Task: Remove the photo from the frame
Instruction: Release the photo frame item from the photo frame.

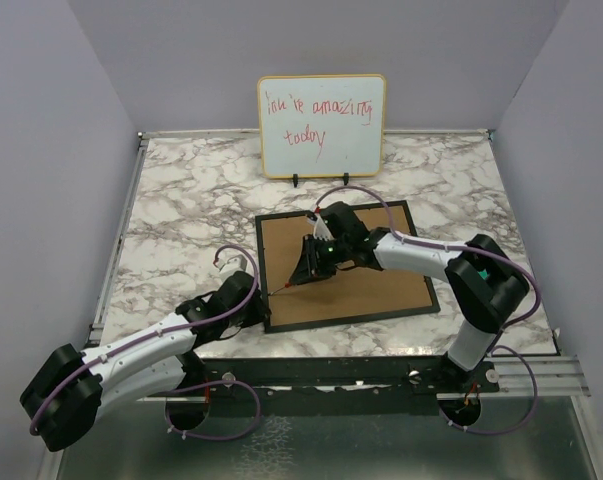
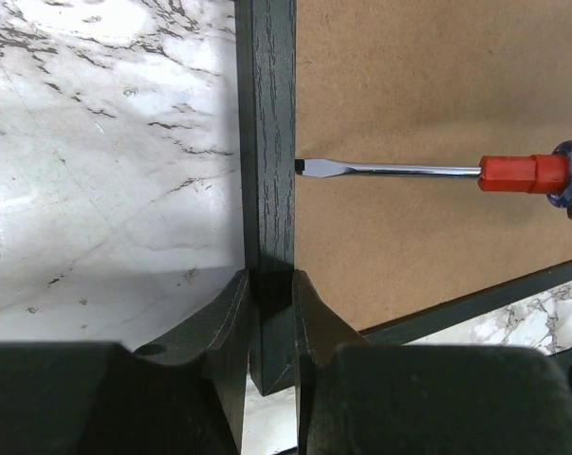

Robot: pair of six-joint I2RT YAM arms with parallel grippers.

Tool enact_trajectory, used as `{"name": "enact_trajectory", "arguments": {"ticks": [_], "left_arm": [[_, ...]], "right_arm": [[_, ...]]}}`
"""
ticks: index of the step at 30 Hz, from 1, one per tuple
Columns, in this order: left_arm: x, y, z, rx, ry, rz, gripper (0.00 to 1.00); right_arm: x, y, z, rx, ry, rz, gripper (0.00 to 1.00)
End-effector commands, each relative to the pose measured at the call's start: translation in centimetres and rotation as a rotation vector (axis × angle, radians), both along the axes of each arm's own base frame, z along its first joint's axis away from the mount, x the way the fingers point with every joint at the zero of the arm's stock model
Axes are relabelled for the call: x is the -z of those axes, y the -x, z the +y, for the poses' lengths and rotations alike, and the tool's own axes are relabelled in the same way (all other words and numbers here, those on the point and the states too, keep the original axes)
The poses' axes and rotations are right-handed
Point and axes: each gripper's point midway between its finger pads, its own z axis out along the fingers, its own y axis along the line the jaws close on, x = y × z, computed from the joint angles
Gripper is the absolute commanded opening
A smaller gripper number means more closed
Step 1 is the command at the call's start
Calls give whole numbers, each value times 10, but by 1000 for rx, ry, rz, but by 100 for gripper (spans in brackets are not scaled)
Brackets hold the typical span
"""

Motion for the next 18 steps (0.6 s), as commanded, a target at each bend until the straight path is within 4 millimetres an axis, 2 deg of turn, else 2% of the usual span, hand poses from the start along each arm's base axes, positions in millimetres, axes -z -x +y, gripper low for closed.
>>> {"name": "enact_trajectory", "arguments": {"ticks": [1, 3, 7, 10, 13, 18], "left_arm": [[31, 29, 25, 42, -122, 108, 0], [31, 29, 25, 40, -123, 108, 0], [32, 30, 26, 39, -124, 109, 0], [31, 30, 25, 37, -119, 107, 0], [31, 30, 25, 39, -119, 109, 0], [33, 31, 25, 43, -125, 115, 0]], "right_arm": [[4, -1, 8, 10, 72, -49, 0], [2, -2, 10, 12, 72, -58, 0], [22, 7, 5, 29, 33, 15, 1], [27, 11, 3, 55, -85, 92, 1], [17, 9, 5, 68, -231, 112, 1], [13, 6, 2, 63, -343, 127, 0]]}}
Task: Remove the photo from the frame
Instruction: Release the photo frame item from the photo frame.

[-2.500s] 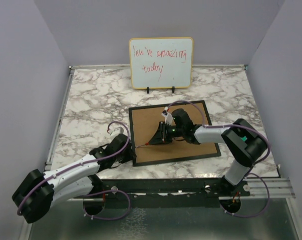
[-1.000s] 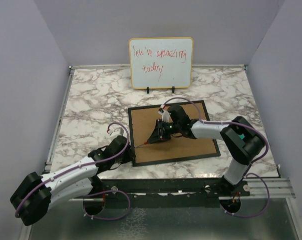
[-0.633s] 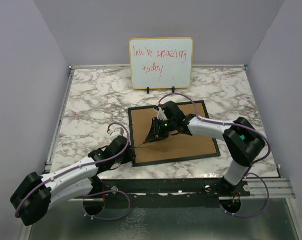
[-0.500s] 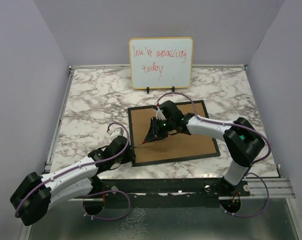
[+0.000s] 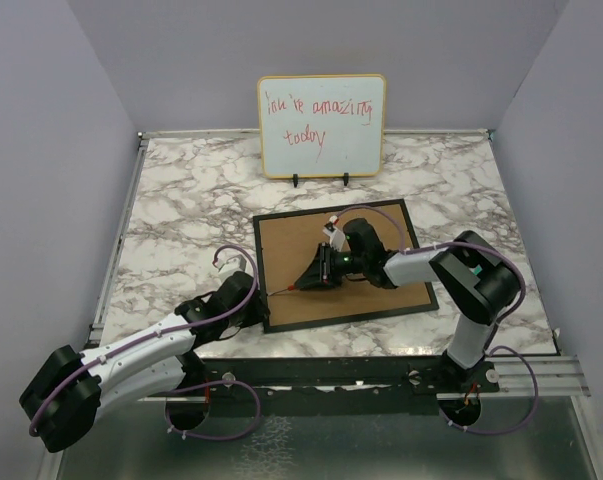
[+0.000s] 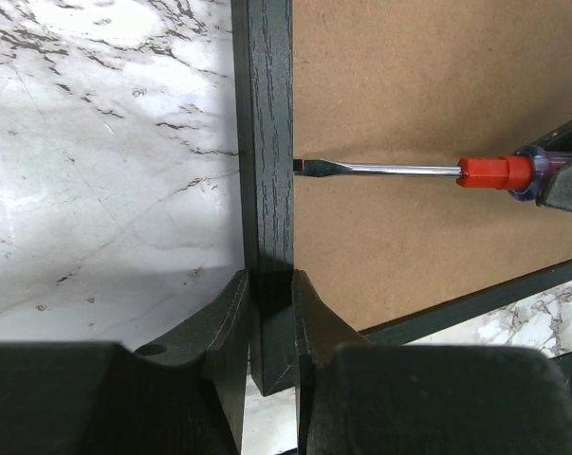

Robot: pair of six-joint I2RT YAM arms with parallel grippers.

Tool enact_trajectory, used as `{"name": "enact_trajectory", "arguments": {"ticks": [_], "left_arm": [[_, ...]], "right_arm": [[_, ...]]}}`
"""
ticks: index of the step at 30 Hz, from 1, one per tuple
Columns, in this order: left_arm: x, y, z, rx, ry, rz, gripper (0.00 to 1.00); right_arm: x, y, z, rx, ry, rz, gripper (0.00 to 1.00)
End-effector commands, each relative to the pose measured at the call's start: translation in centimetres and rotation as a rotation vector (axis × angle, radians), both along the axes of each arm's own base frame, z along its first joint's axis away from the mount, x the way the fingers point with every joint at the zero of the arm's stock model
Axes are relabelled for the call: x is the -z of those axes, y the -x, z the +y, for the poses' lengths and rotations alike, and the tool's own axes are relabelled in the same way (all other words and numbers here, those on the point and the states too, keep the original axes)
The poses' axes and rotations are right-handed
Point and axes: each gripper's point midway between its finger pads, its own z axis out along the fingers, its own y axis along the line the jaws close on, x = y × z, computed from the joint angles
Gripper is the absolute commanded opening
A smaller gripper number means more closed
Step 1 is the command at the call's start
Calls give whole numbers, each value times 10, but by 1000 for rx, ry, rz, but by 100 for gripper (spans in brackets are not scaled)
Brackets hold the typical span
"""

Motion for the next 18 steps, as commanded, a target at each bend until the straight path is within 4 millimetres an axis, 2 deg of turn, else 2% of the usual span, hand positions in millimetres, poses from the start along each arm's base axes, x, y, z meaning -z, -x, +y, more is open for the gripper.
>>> {"name": "enact_trajectory", "arguments": {"ticks": [1, 3, 8, 12, 15, 18], "left_arm": [[33, 31, 23, 46, -116, 120, 0], [32, 31, 23, 45, -116, 118, 0], [32, 31, 22, 49, -112, 115, 0], [31, 30, 22, 45, -108, 108, 0], [31, 30, 23, 42, -108, 106, 0], [32, 30, 24, 40, -115, 111, 0]], "right_arm": [[-5, 3, 9, -28, -140, 10, 0], [1, 4, 9, -41, -118, 18, 0], [14, -2, 11, -65, 82, -81, 1], [17, -6, 12, -65, 176, -128, 1], [15, -11, 7, -66, 238, -159, 0], [5, -16, 10, -92, 280, -187, 0]]}}
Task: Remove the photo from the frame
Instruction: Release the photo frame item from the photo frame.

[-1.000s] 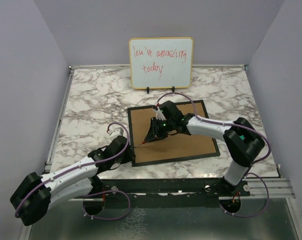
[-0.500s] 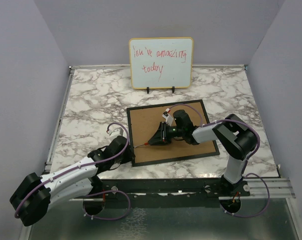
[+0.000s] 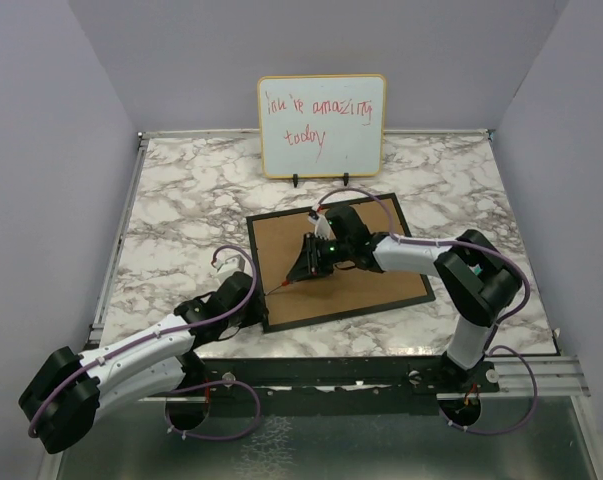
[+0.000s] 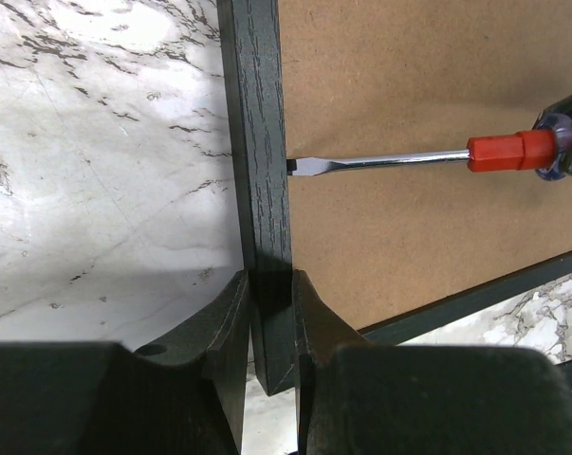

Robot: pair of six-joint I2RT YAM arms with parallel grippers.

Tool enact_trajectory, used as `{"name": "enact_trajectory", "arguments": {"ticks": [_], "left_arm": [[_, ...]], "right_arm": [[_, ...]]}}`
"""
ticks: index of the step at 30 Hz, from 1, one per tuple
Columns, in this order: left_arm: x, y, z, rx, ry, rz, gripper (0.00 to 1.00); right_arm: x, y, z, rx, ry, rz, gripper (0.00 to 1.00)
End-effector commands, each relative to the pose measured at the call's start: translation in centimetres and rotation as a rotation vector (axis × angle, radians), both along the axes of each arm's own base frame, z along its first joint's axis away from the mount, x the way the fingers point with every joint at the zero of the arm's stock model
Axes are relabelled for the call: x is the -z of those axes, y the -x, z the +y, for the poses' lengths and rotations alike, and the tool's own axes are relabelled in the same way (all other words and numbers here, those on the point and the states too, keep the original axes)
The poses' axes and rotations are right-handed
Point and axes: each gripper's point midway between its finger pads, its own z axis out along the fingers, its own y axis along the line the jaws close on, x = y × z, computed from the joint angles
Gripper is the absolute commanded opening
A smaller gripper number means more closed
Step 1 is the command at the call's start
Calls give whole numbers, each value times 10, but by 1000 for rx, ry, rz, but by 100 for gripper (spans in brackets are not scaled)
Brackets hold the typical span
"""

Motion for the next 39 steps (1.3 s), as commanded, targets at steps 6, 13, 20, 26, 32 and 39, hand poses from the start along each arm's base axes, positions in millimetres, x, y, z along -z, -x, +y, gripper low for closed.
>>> {"name": "enact_trajectory", "arguments": {"ticks": [6, 13, 20, 26, 32, 39], "left_arm": [[31, 30, 20, 46, -98, 111, 0], [30, 30, 20, 45, -97, 109, 0], [30, 30, 20, 43, -95, 107, 0], [29, 30, 20, 43, -92, 104, 0], [29, 29, 21, 36, -96, 102, 0], [26, 28, 22, 26, -88, 89, 0]], "right_arm": [[1, -1, 5, -59, 225, -135, 1], [-7, 4, 17, -91, 238, -162, 1], [-7, 7, 26, -95, 304, -169, 0], [-7, 4, 27, -88, 397, -183, 0], [-13, 5, 38, -66, 423, -192, 1], [-16, 3, 45, -9, 468, -200, 1]]}}
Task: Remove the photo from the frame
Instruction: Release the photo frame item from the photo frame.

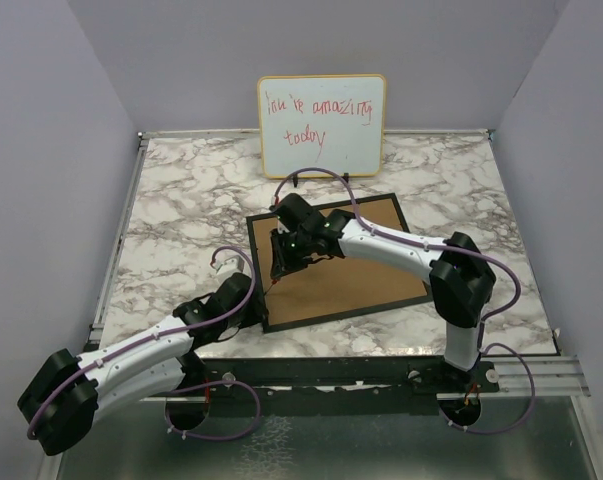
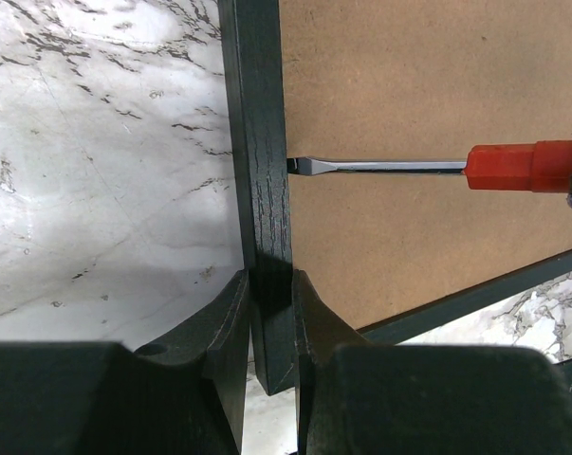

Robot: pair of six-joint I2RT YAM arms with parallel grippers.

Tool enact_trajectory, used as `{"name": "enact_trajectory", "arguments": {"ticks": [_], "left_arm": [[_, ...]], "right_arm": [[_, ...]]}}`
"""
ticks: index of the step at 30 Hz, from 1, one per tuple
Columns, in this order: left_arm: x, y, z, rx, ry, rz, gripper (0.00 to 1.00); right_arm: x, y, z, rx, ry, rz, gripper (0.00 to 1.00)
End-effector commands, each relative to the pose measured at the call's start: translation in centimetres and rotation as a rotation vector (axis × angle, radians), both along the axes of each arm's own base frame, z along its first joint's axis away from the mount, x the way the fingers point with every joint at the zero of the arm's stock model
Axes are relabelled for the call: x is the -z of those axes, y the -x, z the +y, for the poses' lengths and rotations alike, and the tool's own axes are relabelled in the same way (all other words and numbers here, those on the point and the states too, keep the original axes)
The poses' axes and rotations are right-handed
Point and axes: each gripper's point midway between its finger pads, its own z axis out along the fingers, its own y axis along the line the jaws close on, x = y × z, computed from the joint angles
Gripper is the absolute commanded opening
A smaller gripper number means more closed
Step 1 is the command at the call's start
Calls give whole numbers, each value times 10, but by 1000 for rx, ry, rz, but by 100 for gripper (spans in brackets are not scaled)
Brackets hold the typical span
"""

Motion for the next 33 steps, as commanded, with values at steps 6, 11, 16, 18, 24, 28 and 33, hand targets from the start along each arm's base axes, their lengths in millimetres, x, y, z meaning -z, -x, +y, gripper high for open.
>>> {"name": "enact_trajectory", "arguments": {"ticks": [6, 11, 16, 18, 24, 28, 33], "left_arm": [[27, 27, 21, 25, -92, 95, 0], [27, 27, 22, 19, -94, 94, 0], [28, 28, 23, 17, -99, 100, 0], [27, 28, 23, 16, -96, 98, 0], [28, 29, 22, 20, -96, 105, 0], [29, 30, 22, 20, -98, 110, 0], [29, 29, 22, 21, -102, 109, 0]], "right_arm": [[9, -1, 21, 85, 83, -53, 1], [5, 3, 28, 80, 91, -52, 1], [9, 4, 20, 74, 28, -8, 0], [10, 8, 20, 63, -82, 73, 1], [17, 9, 5, 65, -253, 197, 0], [22, 4, -13, 108, -368, 273, 1], [26, 1, -21, 89, -352, 261, 0]]}}
